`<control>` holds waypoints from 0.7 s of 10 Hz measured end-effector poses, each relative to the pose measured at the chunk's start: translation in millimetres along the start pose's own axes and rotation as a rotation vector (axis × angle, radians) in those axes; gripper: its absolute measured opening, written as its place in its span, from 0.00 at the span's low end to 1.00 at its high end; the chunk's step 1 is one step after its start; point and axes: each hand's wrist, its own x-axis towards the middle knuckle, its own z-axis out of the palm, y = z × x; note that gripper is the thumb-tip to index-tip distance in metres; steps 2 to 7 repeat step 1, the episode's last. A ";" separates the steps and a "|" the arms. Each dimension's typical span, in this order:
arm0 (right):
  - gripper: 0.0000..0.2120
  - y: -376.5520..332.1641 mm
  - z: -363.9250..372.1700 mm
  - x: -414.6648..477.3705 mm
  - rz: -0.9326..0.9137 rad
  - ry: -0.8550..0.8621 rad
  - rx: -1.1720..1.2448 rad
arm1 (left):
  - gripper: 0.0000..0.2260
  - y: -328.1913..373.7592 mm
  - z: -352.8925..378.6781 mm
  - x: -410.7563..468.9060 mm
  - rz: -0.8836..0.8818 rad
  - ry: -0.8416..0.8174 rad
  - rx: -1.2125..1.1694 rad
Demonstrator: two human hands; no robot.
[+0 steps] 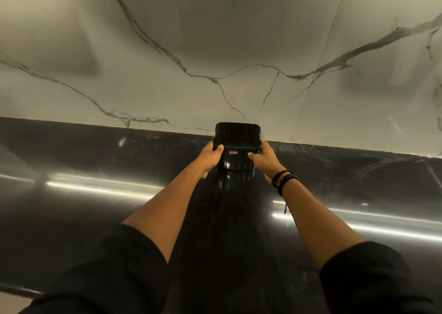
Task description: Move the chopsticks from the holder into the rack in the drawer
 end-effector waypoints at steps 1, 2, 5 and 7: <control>0.37 -6.1 0.0 0.1 -0.052 0.061 -0.134 | 0.34 5.6 -4.8 1.4 0.058 0.077 0.204; 0.37 -6.1 0.0 0.1 -0.052 0.061 -0.134 | 0.34 5.6 -4.8 1.4 0.058 0.077 0.204; 0.37 -6.1 0.0 0.1 -0.052 0.061 -0.134 | 0.34 5.6 -4.8 1.4 0.058 0.077 0.204; 0.37 -6.1 0.0 0.1 -0.052 0.061 -0.134 | 0.34 5.6 -4.8 1.4 0.058 0.077 0.204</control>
